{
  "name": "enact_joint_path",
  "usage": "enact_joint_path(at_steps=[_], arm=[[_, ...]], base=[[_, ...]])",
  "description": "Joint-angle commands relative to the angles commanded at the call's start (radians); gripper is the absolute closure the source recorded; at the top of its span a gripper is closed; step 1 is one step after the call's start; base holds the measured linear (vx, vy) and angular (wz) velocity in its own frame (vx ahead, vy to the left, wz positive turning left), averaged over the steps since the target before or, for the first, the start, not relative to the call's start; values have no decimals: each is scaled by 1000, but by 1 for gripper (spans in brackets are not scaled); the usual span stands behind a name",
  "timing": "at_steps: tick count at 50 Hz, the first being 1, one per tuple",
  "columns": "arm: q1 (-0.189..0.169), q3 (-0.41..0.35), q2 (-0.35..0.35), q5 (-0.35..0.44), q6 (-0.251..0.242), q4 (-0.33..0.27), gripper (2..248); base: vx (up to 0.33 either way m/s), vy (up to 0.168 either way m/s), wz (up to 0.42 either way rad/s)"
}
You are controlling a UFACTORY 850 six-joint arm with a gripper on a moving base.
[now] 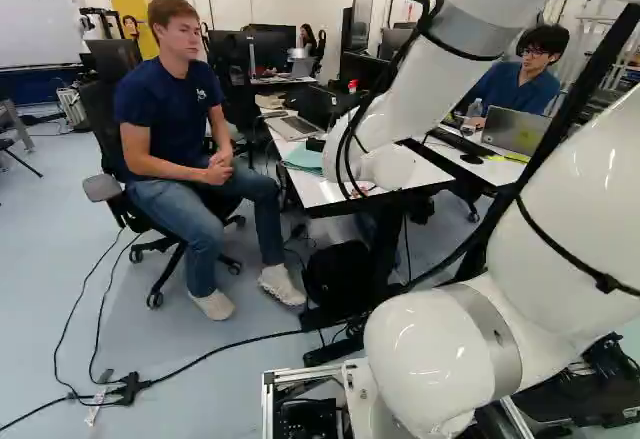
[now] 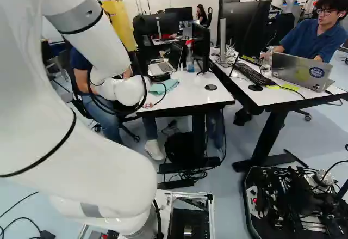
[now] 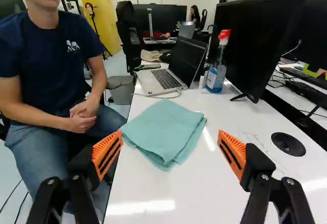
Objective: Clean the table with the green towel
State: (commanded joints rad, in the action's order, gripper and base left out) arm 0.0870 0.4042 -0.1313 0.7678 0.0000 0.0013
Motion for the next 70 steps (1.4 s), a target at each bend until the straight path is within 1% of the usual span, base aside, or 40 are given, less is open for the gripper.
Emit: enact_joint_path(at_steps=[21, 70], arm=[[23, 119, 72, -101, 0, 42, 3], [69, 398, 231, -388, 0, 216, 3]], base=[[0, 0, 0], [0, 0, 0]])
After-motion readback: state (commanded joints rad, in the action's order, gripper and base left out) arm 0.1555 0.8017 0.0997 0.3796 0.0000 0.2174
